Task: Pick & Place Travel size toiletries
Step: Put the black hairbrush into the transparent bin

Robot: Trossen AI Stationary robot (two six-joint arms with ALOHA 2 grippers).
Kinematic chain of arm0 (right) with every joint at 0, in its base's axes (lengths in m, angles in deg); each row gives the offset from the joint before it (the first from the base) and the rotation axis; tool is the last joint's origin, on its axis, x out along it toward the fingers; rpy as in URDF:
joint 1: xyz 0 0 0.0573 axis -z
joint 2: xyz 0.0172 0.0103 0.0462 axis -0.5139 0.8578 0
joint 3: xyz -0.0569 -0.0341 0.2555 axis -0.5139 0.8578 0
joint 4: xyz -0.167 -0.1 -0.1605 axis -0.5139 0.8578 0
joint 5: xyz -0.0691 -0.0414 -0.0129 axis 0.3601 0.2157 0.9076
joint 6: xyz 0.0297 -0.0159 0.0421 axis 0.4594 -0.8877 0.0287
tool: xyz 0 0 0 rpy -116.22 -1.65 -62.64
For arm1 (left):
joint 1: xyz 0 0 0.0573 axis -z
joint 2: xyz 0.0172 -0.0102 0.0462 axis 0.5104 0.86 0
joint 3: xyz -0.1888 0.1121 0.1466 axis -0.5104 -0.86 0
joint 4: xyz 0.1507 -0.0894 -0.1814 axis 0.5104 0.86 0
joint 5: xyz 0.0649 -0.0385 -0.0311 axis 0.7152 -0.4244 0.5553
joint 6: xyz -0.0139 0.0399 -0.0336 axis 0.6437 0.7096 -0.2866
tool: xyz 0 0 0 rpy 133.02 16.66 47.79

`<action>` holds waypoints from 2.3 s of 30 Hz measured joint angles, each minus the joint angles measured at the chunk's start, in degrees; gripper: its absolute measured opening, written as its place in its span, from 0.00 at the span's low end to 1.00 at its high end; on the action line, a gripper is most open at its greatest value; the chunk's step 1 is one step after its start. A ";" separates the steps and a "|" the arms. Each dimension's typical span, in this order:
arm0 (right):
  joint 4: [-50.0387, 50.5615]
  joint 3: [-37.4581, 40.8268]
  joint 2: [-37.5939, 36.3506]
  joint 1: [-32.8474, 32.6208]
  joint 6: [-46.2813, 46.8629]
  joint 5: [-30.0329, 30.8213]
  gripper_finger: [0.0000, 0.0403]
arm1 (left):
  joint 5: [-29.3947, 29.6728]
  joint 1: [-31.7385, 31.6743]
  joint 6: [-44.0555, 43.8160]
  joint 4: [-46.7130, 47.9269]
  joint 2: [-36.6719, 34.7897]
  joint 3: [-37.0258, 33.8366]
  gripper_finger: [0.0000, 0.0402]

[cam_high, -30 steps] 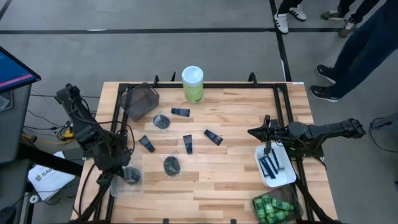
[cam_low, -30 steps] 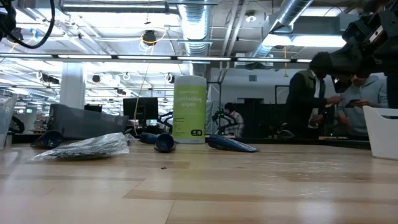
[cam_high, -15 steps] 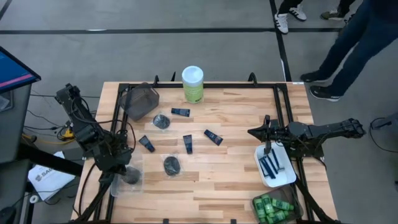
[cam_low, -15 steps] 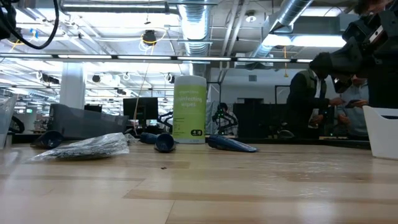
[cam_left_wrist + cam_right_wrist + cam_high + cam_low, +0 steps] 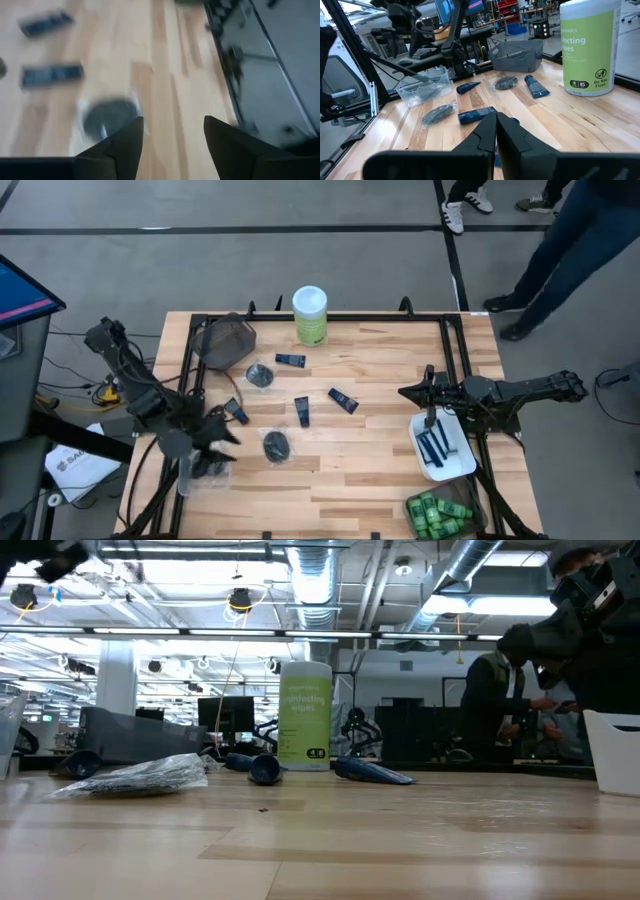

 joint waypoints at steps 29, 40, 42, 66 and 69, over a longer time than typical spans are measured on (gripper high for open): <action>0.00 0.00 0.00 0.00 0.02 -0.01 0.01 | -16.45 -36.71 21.39 -20.68 37.60 0.00 0.63; 0.00 0.00 -0.01 0.00 0.00 0.01 0.01 | -15.37 -36.69 17.74 -20.88 41.73 -0.02 0.57; 0.00 0.00 -0.01 -0.01 0.00 0.00 0.01 | -15.35 -36.69 17.78 -20.80 41.71 -0.02 0.55; 0.00 -0.01 -0.02 -0.01 0.00 0.00 0.01 | -14.40 -36.62 14.10 -23.54 27.37 -12.79 0.72; 0.00 0.00 -0.02 -0.02 0.00 0.01 0.01 | -14.27 -36.62 12.50 -26.21 27.37 -14.95 0.71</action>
